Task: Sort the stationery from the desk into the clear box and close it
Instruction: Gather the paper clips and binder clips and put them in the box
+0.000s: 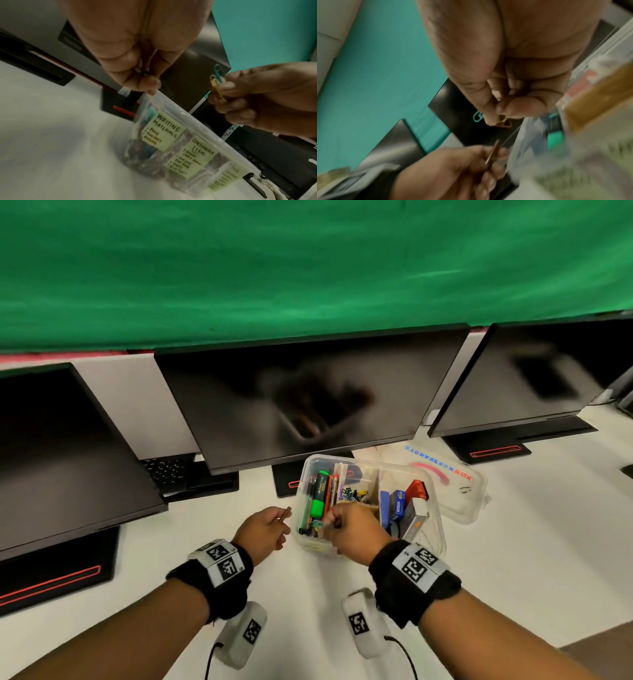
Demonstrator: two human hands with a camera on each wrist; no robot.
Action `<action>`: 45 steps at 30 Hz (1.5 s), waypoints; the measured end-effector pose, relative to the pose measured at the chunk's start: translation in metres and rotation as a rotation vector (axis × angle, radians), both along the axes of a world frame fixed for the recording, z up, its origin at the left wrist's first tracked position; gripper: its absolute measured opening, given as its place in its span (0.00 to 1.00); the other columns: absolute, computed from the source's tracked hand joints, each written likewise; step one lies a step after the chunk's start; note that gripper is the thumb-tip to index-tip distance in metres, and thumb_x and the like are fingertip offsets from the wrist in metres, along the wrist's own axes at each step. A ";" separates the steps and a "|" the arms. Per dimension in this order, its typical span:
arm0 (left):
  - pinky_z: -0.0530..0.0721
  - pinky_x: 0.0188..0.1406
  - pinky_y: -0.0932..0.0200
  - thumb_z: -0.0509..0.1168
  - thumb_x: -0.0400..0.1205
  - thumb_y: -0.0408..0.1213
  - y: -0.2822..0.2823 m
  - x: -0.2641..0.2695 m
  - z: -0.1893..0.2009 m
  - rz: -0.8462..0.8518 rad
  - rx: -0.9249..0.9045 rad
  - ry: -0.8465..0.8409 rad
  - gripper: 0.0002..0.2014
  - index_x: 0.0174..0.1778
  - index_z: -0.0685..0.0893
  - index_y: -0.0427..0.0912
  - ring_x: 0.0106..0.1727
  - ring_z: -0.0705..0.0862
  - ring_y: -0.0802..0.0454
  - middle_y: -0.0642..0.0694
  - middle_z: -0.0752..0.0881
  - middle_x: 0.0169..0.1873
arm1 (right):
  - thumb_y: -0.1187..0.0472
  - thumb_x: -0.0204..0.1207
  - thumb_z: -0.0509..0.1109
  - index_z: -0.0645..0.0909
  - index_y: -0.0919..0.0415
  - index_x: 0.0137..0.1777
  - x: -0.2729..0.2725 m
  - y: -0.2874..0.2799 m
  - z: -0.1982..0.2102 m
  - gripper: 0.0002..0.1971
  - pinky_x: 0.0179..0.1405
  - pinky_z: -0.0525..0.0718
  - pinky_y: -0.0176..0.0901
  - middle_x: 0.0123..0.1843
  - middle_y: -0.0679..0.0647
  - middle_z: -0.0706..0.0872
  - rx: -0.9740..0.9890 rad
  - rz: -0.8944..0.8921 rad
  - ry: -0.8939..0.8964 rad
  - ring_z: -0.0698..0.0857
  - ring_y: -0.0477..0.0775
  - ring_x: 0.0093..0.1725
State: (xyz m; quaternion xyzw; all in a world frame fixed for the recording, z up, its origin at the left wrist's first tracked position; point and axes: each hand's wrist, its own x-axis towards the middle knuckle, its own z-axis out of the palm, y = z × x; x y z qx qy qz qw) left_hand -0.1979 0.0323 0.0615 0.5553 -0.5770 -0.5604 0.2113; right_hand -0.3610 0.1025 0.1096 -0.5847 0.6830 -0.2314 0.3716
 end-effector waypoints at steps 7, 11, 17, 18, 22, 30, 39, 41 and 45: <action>0.85 0.54 0.56 0.59 0.82 0.27 -0.001 -0.040 0.024 -0.138 -0.281 -0.114 0.22 0.72 0.71 0.46 0.53 0.85 0.46 0.45 0.85 0.48 | 0.68 0.74 0.68 0.81 0.65 0.40 -0.074 -0.057 -0.002 0.03 0.47 0.81 0.44 0.41 0.62 0.85 0.022 -0.281 0.174 0.84 0.60 0.44; 0.76 0.68 0.58 0.62 0.82 0.30 -0.004 -0.055 0.025 -0.201 -0.405 -0.348 0.26 0.76 0.67 0.49 0.72 0.76 0.49 0.46 0.76 0.71 | 0.63 0.75 0.70 0.83 0.67 0.51 -0.085 -0.075 -0.008 0.08 0.54 0.86 0.50 0.50 0.64 0.88 0.106 -0.252 0.288 0.87 0.62 0.51; 0.71 0.74 0.56 0.61 0.81 0.30 -0.022 -0.051 0.015 -0.181 -0.496 -0.603 0.23 0.73 0.72 0.48 0.73 0.72 0.48 0.46 0.73 0.72 | 0.65 0.76 0.68 0.83 0.68 0.51 -0.092 -0.094 -0.016 0.08 0.52 0.83 0.45 0.53 0.64 0.88 0.120 -0.142 0.434 0.86 0.62 0.53; 0.72 0.73 0.56 0.62 0.81 0.30 -0.023 -0.050 0.013 -0.185 -0.462 -0.638 0.24 0.74 0.71 0.48 0.73 0.72 0.47 0.45 0.73 0.72 | 0.64 0.77 0.68 0.84 0.68 0.53 -0.092 -0.096 -0.017 0.09 0.53 0.83 0.45 0.53 0.63 0.88 0.124 -0.120 0.450 0.86 0.62 0.54; 0.71 0.75 0.54 0.60 0.80 0.27 -0.018 -0.053 0.006 -0.220 -0.396 -0.680 0.27 0.76 0.68 0.48 0.75 0.71 0.45 0.44 0.69 0.75 | 0.66 0.76 0.69 0.85 0.68 0.55 -0.103 -0.102 -0.023 0.10 0.59 0.85 0.48 0.52 0.62 0.87 0.138 -0.080 0.441 0.86 0.62 0.56; 0.71 0.77 0.50 0.64 0.79 0.27 -0.008 -0.057 -0.004 -0.202 -0.416 -0.707 0.31 0.77 0.65 0.49 0.78 0.66 0.45 0.44 0.64 0.78 | 0.74 0.76 0.63 0.81 0.61 0.37 -0.198 -0.112 -0.015 0.11 0.25 0.82 0.35 0.33 0.55 0.82 0.123 -0.361 0.051 0.81 0.55 0.31; 0.76 0.73 0.51 0.61 0.79 0.26 -0.004 -0.062 -0.003 -0.167 -0.392 -0.702 0.26 0.73 0.72 0.51 0.76 0.70 0.44 0.44 0.66 0.77 | 0.58 0.77 0.69 0.79 0.62 0.67 -0.285 -0.066 -0.071 0.19 0.65 0.80 0.45 0.68 0.58 0.82 0.460 -0.209 0.614 0.81 0.56 0.66; 0.75 0.74 0.50 0.61 0.79 0.25 -0.004 -0.062 -0.003 -0.164 -0.384 -0.719 0.26 0.72 0.73 0.51 0.75 0.70 0.44 0.44 0.66 0.77 | 0.56 0.79 0.67 0.72 0.59 0.74 -0.282 -0.054 -0.084 0.24 0.76 0.69 0.43 0.76 0.55 0.73 0.468 -0.144 0.686 0.72 0.55 0.76; 0.74 0.74 0.49 0.57 0.80 0.27 -0.001 -0.062 -0.004 -0.159 -0.359 -0.726 0.23 0.69 0.76 0.51 0.73 0.72 0.44 0.43 0.68 0.75 | 0.54 0.73 0.71 0.68 0.58 0.75 -0.277 -0.038 -0.116 0.30 0.74 0.72 0.47 0.74 0.56 0.73 0.475 -0.088 0.711 0.73 0.57 0.74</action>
